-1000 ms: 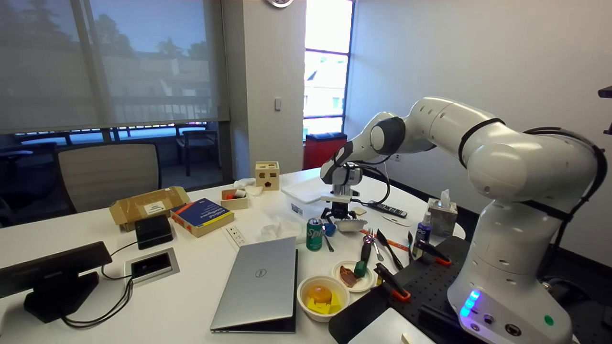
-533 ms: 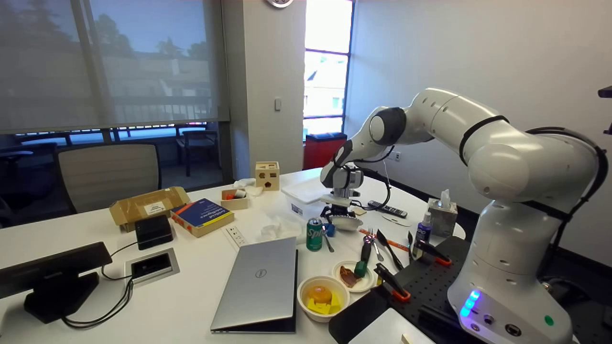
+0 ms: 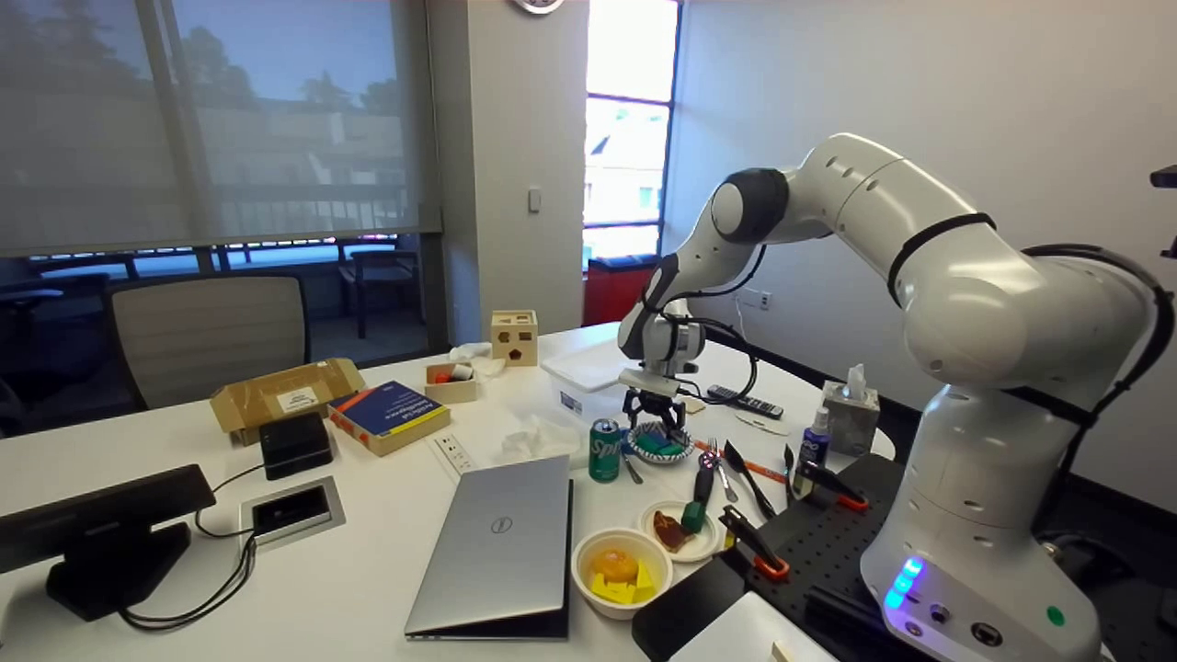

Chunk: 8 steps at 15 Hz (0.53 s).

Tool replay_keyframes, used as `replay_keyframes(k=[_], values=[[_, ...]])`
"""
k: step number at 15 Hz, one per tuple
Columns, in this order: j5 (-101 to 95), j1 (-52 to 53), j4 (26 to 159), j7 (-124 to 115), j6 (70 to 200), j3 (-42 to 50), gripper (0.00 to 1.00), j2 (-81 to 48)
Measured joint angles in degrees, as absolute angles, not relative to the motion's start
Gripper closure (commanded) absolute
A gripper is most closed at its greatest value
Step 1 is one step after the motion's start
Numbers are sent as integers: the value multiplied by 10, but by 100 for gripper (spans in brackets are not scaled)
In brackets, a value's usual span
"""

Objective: Move the blue and white plate closer to the can

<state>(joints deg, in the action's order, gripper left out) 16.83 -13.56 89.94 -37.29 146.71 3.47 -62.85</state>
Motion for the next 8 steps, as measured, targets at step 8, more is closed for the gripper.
replay_keyframes(k=[8], values=[[176, -124, 1009, -343, 1476, 49, 0, -537]])
